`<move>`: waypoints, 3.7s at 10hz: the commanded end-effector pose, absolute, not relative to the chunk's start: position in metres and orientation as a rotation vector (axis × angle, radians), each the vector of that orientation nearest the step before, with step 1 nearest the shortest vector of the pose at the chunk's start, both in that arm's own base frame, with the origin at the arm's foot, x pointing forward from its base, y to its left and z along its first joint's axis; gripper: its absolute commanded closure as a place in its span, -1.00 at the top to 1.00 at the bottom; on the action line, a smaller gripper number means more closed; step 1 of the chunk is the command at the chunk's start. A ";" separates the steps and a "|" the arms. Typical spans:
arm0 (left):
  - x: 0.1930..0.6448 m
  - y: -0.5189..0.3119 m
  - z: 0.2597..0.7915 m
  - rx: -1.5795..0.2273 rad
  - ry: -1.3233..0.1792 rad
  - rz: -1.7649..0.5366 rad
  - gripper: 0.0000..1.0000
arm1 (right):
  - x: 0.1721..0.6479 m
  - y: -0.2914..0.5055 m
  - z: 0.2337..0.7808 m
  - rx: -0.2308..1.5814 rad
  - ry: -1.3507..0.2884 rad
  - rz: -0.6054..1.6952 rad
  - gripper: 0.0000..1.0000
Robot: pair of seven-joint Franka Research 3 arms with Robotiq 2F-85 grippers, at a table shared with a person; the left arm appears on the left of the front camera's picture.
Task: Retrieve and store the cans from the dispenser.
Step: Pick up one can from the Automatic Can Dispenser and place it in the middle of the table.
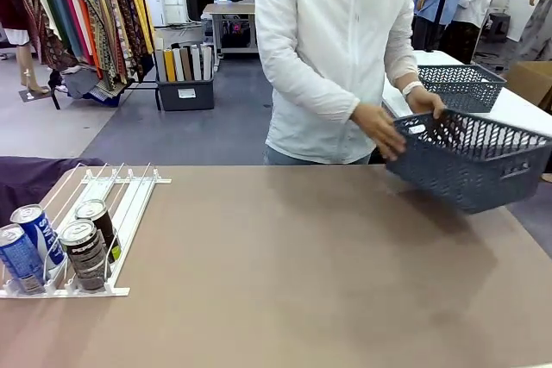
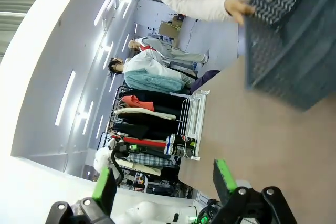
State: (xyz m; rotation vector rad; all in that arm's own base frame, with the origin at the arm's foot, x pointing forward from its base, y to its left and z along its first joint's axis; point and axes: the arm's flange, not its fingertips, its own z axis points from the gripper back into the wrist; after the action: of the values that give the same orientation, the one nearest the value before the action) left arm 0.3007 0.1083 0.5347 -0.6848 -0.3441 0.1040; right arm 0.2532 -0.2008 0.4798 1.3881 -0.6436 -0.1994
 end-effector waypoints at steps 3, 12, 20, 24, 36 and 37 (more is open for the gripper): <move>0.340 -0.005 0.534 -0.085 -0.061 -0.086 1.00 | 0.255 -0.203 0.482 1.393 -0.672 -0.176 1.00; 0.356 -0.070 0.498 -0.078 -0.016 -0.064 1.00 | 0.255 -0.203 0.482 1.393 -0.672 -0.176 1.00; 0.381 -0.067 0.412 -0.038 0.099 0.042 1.00 | 0.255 -0.203 0.482 1.393 -0.672 -0.176 1.00; 0.385 -0.073 0.400 -0.032 0.069 0.048 1.00 | 0.255 -0.203 0.482 1.393 -0.672 -0.176 1.00; 0.381 -0.072 0.406 -0.011 0.024 0.039 -1.00 | 0.255 -0.203 0.482 1.393 -0.672 -0.176 1.00; 0.374 -0.072 0.420 -0.008 0.004 0.036 -1.00 | 0.255 -0.203 0.482 1.393 -0.672 -0.176 1.00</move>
State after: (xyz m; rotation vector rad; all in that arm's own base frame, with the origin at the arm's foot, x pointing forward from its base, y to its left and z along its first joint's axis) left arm 0.3844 -0.0711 0.4068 -0.0311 0.0493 0.0213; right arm 0.2530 -0.2014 0.4794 1.3878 -0.6440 -0.1993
